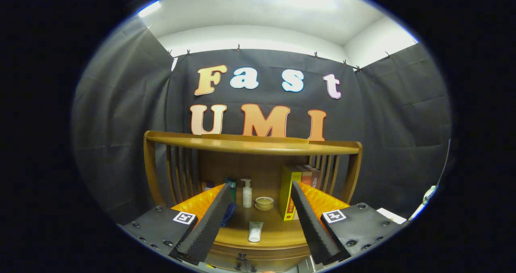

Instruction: Pull open the drawer, take out the items inside it, and place them on the countertop above the cabinet.

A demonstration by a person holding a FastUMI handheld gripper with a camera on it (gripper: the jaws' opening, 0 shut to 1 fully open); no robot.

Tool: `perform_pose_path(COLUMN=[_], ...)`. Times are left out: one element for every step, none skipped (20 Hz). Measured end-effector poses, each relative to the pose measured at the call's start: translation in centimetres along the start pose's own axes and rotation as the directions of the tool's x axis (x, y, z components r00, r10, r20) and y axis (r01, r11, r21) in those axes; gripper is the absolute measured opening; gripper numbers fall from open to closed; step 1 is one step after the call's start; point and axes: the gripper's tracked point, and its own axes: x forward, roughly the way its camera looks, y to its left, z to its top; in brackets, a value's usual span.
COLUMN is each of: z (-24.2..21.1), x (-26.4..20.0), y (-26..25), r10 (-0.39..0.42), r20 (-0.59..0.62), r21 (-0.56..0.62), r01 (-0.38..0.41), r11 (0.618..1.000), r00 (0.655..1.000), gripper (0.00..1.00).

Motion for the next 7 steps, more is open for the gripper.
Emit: perform_pose_path(z=[0.3, 0.3, 0.1, -0.2, -0.5, -0.7, -0.9], x=[0.0, -0.1, -0.2, -0.1, -0.1, 0.0, -0.1], y=[0.0, -0.2, -0.2, -0.5, -0.5, -0.4, -0.5], r10=[0.006, 0.011, 0.014, 0.015, 0.018, 0.024, 0.029], r20=[0.000, -0.002, -0.008, -0.013, -0.019, -0.028, -0.033], r21=[0.005, 0.012, 0.018, 0.021, 0.025, 0.031, 0.037], r01=[-0.006, -0.011, -0.014, -0.015, -0.018, -0.023, -0.027], r11=[1.000, 1.000, 1.000, 1.000, 1.000, 0.999, 0.999], r00=[1.000, 1.000, 1.000, 1.000, 1.000, 0.999, 0.999], gripper=[0.99, 0.99, 0.99, 0.99, 0.99, 0.99, 0.99])
